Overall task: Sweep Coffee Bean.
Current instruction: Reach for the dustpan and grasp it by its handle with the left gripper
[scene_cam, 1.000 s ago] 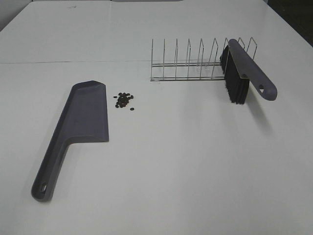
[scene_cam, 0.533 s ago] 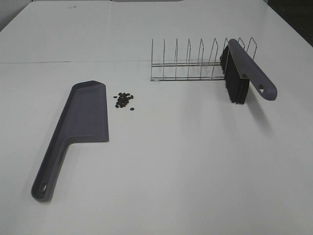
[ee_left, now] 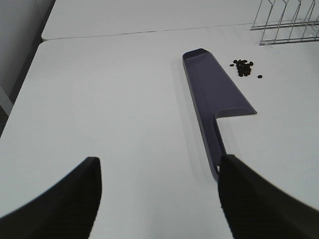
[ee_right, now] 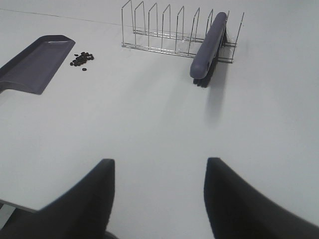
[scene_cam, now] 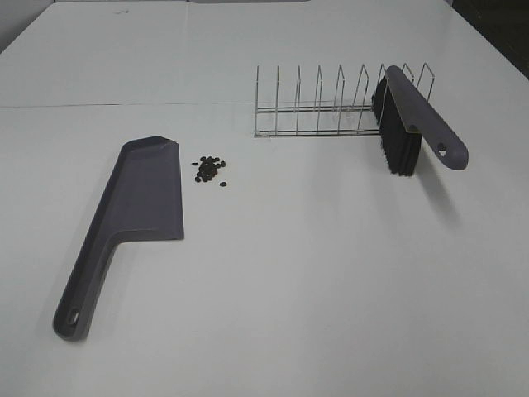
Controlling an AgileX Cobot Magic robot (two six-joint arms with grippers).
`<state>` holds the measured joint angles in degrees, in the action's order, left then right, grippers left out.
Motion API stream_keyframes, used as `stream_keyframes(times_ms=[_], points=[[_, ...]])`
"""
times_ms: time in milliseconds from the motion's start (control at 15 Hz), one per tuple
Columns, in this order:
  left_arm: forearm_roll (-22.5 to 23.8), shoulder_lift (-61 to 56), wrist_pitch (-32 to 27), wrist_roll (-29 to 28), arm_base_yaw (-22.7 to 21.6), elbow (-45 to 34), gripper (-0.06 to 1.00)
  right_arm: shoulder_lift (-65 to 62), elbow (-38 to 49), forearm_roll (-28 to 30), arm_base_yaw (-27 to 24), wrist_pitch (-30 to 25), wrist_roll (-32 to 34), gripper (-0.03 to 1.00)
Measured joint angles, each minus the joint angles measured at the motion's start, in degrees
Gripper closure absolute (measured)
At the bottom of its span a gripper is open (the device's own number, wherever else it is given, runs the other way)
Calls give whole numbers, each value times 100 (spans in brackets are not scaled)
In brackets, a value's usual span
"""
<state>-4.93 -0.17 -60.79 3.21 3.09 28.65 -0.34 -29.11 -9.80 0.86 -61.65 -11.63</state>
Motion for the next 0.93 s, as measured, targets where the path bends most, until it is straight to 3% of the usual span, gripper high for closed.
stream_keyframes(times_ms=[933], points=[[0, 0, 0, 0, 0, 0, 33, 0, 0, 0, 0, 0, 0, 52]])
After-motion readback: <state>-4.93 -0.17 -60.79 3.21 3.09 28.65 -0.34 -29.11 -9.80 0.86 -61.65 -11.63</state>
